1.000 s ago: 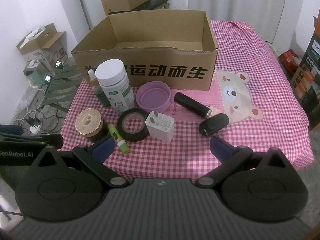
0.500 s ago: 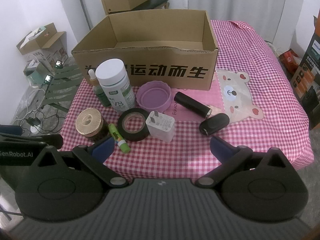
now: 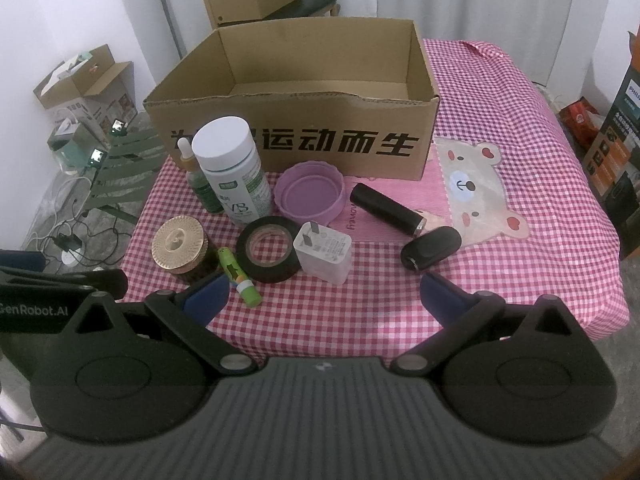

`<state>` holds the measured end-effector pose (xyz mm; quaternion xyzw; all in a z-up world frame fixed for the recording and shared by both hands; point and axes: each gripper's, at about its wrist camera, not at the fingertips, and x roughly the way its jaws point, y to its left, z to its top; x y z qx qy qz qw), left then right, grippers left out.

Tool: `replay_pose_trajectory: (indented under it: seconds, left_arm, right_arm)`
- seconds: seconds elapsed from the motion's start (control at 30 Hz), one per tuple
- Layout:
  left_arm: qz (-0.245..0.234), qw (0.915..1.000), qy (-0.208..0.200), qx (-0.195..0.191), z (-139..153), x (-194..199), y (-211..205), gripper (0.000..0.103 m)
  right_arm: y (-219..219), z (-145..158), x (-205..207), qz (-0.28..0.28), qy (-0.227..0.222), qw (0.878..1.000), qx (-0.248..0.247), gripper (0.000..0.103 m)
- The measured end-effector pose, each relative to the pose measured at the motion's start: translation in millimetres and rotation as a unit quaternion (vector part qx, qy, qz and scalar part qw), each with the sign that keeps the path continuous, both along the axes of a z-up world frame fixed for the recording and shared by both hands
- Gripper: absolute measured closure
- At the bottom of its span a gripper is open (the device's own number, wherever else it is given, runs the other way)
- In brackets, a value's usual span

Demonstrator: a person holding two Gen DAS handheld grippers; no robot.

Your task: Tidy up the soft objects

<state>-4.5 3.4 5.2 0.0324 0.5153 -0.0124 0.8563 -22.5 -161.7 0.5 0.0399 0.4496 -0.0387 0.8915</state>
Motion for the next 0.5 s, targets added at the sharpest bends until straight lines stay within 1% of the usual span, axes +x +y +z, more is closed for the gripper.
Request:
replay_pose_trajectory:
  seconds: [0.5]
  left_arm:
    - [-0.004, 1.0, 0.004, 0.007, -4.4, -2.9, 4.5, 0.0]
  right_arm:
    - [-4.1, 0.7, 2.5, -0.007, -0.003, 1.0, -0.007, 0.001]
